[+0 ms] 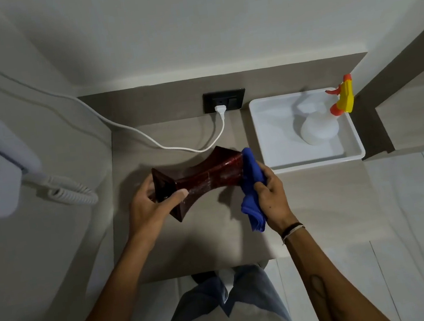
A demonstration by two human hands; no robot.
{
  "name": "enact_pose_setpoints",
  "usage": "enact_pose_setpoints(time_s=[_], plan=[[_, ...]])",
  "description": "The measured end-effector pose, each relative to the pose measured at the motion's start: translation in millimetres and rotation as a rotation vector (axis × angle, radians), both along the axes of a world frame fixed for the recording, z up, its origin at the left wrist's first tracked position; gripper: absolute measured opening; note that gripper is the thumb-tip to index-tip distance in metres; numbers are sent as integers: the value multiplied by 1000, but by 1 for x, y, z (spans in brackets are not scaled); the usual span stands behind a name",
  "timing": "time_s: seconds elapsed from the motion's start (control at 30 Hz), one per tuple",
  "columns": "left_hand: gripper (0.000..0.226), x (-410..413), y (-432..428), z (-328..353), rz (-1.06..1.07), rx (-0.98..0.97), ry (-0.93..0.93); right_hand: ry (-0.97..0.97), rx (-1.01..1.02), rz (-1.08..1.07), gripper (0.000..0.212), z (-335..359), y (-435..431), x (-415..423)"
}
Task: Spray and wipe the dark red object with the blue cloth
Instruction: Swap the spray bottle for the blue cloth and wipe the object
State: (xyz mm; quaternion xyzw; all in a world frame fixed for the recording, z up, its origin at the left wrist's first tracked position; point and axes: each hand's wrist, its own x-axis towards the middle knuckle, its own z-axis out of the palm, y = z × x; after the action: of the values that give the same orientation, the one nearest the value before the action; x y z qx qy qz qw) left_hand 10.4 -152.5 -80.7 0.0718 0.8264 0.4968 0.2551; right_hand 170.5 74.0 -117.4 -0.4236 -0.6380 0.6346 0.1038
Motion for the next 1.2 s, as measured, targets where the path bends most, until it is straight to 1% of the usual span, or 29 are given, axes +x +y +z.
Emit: enact_pose_setpoints(time_s=[0.03,0.07,0.1,0.13,0.17,0.23,0.27,0.3,0.43,0.47,0.53,0.57,0.63,0.67,0.7,0.77,0.9,0.97,1.03,1.07,1.13,1.17,1.2], plan=[[47,-2,3,2,14,1,-7,17,-28,-4,64,2,-1,-1],[40,-4,6,5,22,-5,-6,30,-39,-9,64,3,-1,-2],[39,-8,8,7,30,-18,-7,32,-33,-12,64,6,-1,-4],[43,-11,10,8,32,-28,-12,32,-28,-9,64,9,-1,-7],[52,-16,10,9,27,-36,-26,29,-20,2,64,10,0,-9],[85,-22,10,12,36,-49,-79,19,30,55,65,13,4,-12],[97,-23,11,14,49,-51,-115,12,67,88,66,15,4,-13],[100,-23,11,15,63,-43,-145,5,103,113,67,16,3,-14],[89,-17,11,18,63,-26,-223,-44,335,186,77,16,-14,-13],[85,-14,11,20,29,-11,-242,-57,395,229,79,14,-20,-12],[89,-10,8,23,-66,2,-256,-103,525,347,81,6,-31,-13],[97,-9,7,24,-105,-14,-238,-136,598,398,84,0,-36,-14],[122,-10,2,21,-165,-41,-182,-214,724,453,90,-7,-43,-17],[135,-10,0,18,-188,-41,-166,-242,753,465,91,-7,-45,-19],[141,-10,-1,16,-208,-34,-149,-252,759,479,91,-5,-48,-21],[130,-8,2,15,-222,-9,-101,-186,722,539,91,3,-55,-27],[92,-5,8,13,-219,15,34,139,575,663,91,28,-83,-42],[93,-8,7,11,-237,25,82,202,561,734,93,31,-83,-41],[94,-8,5,9,-235,21,90,178,607,785,95,23,-64,-35],[99,-7,4,8,-208,10,78,124,650,789,95,17,-50,-32],[110,-7,5,7,-182,-19,51,-48,728,752,94,9,-23,-28],[108,-8,5,5,-192,-16,63,-120,732,724,92,9,-15,-27],[103,-8,6,4,-204,-10,76,-150,711,707,90,11,-14,-29]])
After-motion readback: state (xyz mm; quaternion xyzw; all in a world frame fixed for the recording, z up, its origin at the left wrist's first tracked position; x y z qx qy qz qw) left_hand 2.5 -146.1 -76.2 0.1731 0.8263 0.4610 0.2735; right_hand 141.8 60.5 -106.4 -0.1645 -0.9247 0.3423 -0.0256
